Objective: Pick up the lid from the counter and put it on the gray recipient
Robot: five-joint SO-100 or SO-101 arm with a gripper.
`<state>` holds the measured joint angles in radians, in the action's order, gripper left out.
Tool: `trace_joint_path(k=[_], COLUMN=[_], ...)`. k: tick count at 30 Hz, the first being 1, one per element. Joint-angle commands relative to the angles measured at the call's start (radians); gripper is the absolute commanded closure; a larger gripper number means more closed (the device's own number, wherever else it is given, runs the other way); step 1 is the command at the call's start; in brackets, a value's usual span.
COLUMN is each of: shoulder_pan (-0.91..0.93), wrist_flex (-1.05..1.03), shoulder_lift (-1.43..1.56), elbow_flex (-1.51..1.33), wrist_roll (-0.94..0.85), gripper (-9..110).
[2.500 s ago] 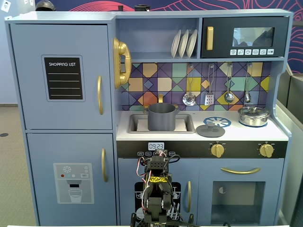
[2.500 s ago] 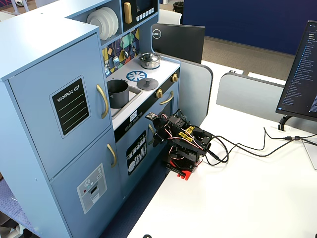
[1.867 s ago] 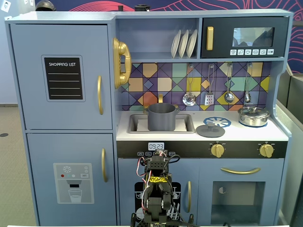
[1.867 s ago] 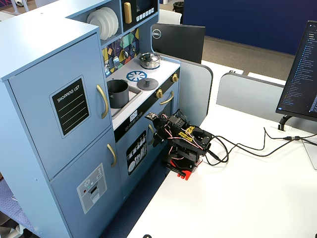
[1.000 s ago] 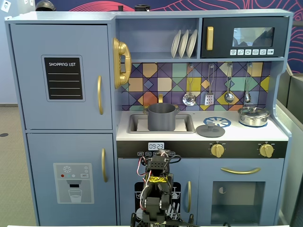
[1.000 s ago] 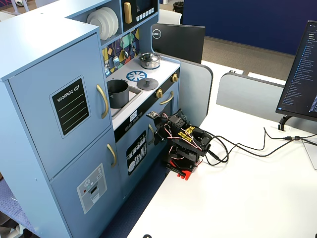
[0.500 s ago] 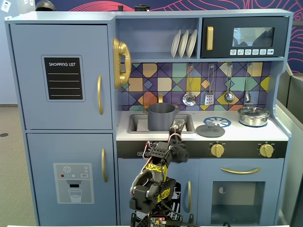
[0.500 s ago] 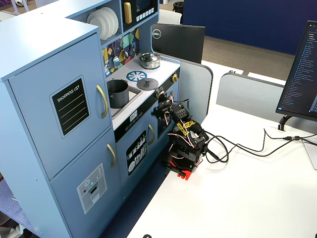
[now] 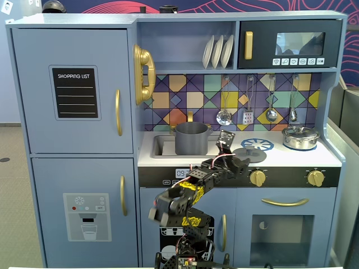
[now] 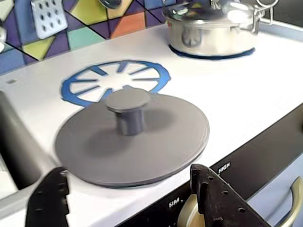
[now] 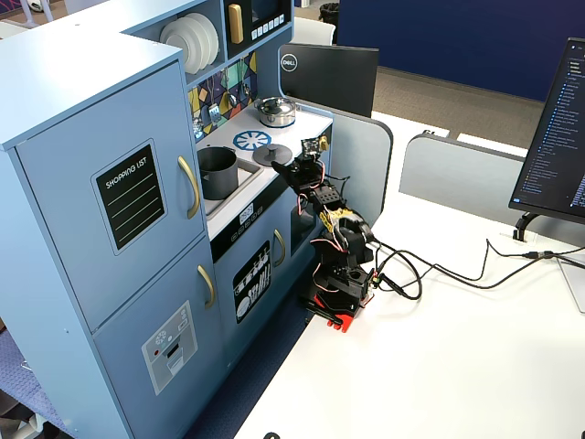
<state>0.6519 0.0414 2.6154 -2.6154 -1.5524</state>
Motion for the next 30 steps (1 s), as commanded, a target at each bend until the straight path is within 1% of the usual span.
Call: trace_joint_path(k=[1,12,30], shoulder_pan=[-0.008,-0.031,-0.038], wrist_flex=[0.114,0.239,0.27], shoulder_lift=[-0.153,-0.449,-0.67], elbow_flex=[0.121,0.316,0.502], wrist_roll=[-0.026,-0.044,-0.021], gripper=[72,74,79])
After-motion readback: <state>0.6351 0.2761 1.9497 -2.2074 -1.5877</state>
